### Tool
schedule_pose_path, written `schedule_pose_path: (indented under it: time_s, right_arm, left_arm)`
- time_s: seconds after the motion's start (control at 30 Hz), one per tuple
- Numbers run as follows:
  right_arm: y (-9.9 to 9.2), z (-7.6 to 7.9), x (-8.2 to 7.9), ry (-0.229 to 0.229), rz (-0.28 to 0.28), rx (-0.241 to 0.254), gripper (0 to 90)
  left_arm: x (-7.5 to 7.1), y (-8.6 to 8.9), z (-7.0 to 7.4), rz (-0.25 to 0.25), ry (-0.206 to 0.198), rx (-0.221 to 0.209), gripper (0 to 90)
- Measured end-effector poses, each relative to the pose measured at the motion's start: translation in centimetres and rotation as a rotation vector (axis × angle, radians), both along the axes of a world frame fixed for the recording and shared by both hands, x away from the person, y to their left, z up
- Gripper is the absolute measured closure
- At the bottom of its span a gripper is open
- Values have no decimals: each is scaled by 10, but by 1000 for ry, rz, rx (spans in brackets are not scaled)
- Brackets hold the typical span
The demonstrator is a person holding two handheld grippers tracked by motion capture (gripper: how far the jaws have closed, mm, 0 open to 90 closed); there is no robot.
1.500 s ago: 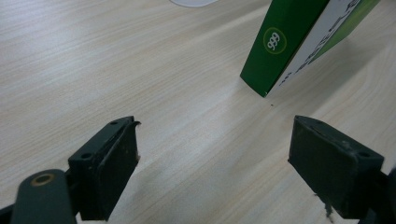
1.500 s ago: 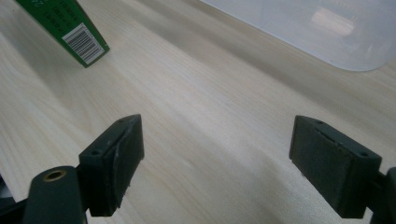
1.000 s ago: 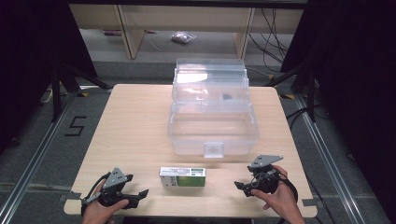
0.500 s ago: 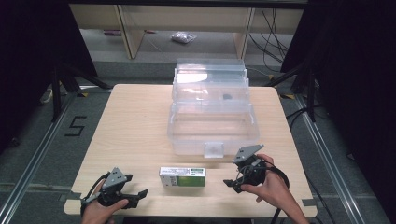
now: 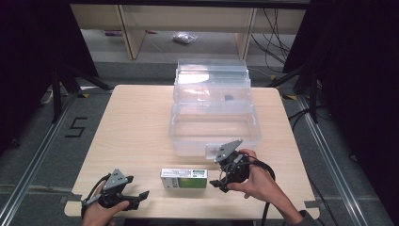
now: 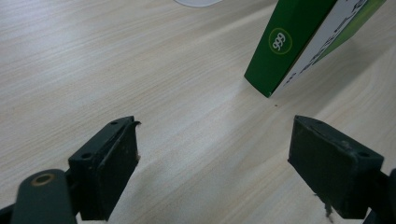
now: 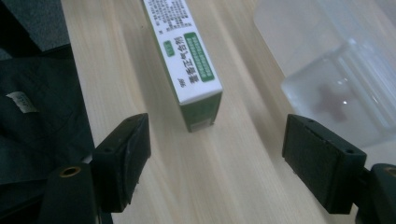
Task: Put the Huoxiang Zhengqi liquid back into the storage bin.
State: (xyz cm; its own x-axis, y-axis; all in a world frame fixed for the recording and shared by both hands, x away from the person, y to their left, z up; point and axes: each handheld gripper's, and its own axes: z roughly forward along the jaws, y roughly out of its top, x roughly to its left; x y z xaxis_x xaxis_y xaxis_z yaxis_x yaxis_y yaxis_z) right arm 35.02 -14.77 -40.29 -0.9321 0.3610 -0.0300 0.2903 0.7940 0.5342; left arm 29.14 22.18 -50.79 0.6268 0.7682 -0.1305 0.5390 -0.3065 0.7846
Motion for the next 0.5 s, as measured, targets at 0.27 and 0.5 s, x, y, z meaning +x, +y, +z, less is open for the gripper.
schedule_pose_path:
  time_s: [0.27,0.5]
  right_arm:
    - [23,3,3,0,42,-28,258]
    - [36,1,8,-5,73,-11,260]
  left_arm:
    - [0,0,0,3,-3,-12,152]
    - [0,0,0,5,-6,-16,152]
